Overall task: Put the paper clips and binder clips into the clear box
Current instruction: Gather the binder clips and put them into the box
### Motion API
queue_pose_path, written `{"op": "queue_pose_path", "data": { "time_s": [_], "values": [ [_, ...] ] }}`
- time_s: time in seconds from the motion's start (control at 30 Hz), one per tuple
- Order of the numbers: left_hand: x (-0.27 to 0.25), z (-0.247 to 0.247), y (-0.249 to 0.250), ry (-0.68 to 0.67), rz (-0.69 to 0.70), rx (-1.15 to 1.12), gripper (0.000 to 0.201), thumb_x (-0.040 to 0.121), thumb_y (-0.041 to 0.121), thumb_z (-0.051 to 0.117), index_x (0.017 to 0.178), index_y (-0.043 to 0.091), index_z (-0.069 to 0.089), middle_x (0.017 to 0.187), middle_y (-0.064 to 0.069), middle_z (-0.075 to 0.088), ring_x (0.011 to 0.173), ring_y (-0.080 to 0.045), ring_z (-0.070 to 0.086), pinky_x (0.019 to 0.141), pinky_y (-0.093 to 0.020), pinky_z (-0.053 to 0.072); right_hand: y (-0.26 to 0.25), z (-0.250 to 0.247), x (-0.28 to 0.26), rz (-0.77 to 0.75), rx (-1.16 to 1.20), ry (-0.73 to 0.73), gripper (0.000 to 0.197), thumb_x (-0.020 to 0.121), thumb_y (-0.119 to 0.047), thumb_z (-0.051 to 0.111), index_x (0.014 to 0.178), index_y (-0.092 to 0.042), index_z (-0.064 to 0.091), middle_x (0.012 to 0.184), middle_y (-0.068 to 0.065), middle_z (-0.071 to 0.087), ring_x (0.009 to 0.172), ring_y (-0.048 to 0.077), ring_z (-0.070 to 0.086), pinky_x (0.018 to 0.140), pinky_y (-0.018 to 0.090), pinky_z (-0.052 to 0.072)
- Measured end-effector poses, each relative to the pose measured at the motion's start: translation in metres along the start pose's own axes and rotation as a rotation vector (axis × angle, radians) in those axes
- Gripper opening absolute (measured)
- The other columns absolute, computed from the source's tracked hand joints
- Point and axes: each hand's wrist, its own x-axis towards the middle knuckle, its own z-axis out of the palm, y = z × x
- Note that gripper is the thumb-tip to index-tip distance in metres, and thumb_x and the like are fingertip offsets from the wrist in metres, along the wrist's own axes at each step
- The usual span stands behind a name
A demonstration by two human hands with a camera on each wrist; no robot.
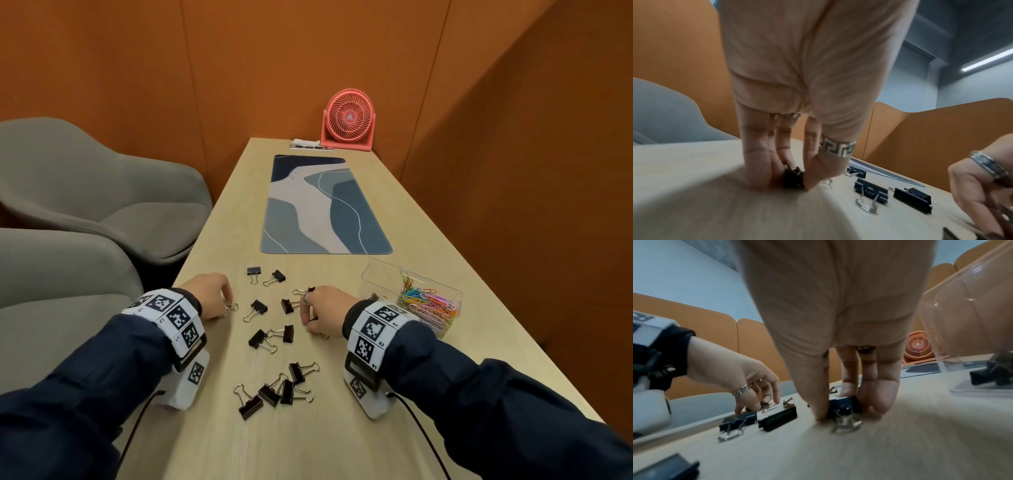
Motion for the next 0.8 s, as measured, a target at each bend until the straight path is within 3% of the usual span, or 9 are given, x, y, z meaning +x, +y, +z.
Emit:
{"op": "queue_pose_path", "data": {
  "time_s": [0.1,0.17,0.23,0.3,0.43,0.57,0.63,0.7,0.8],
  "values": [
    [-0.003,-0.002,0.002,-0.009,0.002,0.018,0.027,0.088,0.008,0.053,0.114,0.017,0.055,0.113,-0.005,0.056,0.099,-0.019,0.054,0.076,-0.023,0.042,0.003,0.000,-0.004,0.028,0.016,-0.004,0.010,0.086,-0.007,0.058,0.093,-0.013,0.061,0.078,-0.004,0.049,0.083,0.018,0.051,0.075,0.027,0.045],
    [-0.004,-0.004,0.003,-0.001,0.013,-0.051,0.026,0.091,0.009,0.049,0.116,0.014,0.054,0.104,-0.006,0.059,0.092,-0.020,0.059,0.071,-0.023,0.045,0.006,0.001,-0.007,0.043,0.037,0.000,0.015,0.084,-0.008,0.060,0.077,-0.019,0.053,0.082,-0.003,0.051,0.082,0.018,0.052,0.067,0.023,0.045],
    [-0.007,-0.008,0.005,-0.019,0.035,-0.380,0.022,0.094,0.005,0.045,0.114,0.006,0.054,0.088,-0.010,0.062,0.076,-0.020,0.062,0.062,-0.022,0.051,0.010,-0.001,-0.008,0.044,0.078,0.036,0.018,0.082,-0.007,0.060,0.076,-0.020,0.049,0.083,-0.002,0.051,0.081,0.018,0.052,0.062,0.021,0.042],
    [-0.014,-0.014,0.009,-0.022,0.051,-0.839,0.018,0.097,0.000,0.044,0.111,-0.003,0.054,0.083,-0.015,0.059,0.069,-0.020,0.061,0.054,-0.018,0.055,0.012,-0.008,-0.010,0.014,0.145,0.133,0.017,0.080,-0.006,0.059,0.077,-0.019,0.049,0.087,0.000,0.050,0.079,0.017,0.051,0.065,0.021,0.041],
    [-0.024,-0.020,0.017,-0.076,0.050,-1.497,0.021,0.097,-0.006,0.036,0.095,-0.008,0.056,0.085,-0.015,0.052,0.069,-0.020,0.052,0.053,-0.024,0.057,-0.002,-0.033,-0.017,-0.133,0.347,0.359,0.014,0.080,-0.005,0.059,0.086,-0.015,0.050,0.082,-0.005,0.050,0.071,0.012,0.048,0.060,0.014,0.038],
    [-0.025,-0.011,0.023,-0.322,-0.039,-1.917,0.032,0.096,0.008,0.032,0.104,-0.012,0.055,0.102,-0.023,0.054,0.082,-0.025,0.058,0.059,-0.033,0.060,-0.028,-0.045,-0.014,-0.279,0.414,0.464,0.016,0.081,-0.010,0.062,0.089,-0.018,0.050,0.088,-0.005,0.055,0.083,0.016,0.055,0.064,0.010,0.039],
    [-0.026,-0.006,0.028,-0.438,-0.059,-2.021,0.040,0.098,0.018,0.035,0.104,-0.017,0.055,0.102,-0.028,0.058,0.081,-0.031,0.065,0.062,-0.039,0.060,-0.039,-0.044,-0.010,-0.336,0.392,0.459,0.018,0.081,-0.011,0.065,0.089,-0.019,0.051,0.092,-0.001,0.058,0.084,0.014,0.056,0.063,0.006,0.039],
    [-0.028,-0.003,0.033,-0.485,-0.034,-2.024,0.046,0.099,0.023,0.037,0.096,-0.016,0.059,0.091,-0.028,0.065,0.072,-0.031,0.070,0.069,-0.044,0.058,-0.045,-0.040,-0.006,-0.358,0.374,0.434,0.017,0.081,-0.012,0.066,0.092,-0.017,0.054,0.093,0.001,0.060,0.084,0.011,0.055,0.064,0.002,0.037],
    [-0.030,-0.003,0.036,-0.481,-0.033,-2.020,0.045,0.099,0.022,0.039,0.089,-0.014,0.063,0.084,-0.027,0.067,0.078,-0.032,0.068,0.073,-0.047,0.054,-0.048,-0.036,0.000,-0.321,0.398,0.472,0.015,0.086,-0.017,0.063,0.099,-0.013,0.058,0.100,0.004,0.062,0.089,0.011,0.054,0.072,0.009,0.039]
  ]
}}
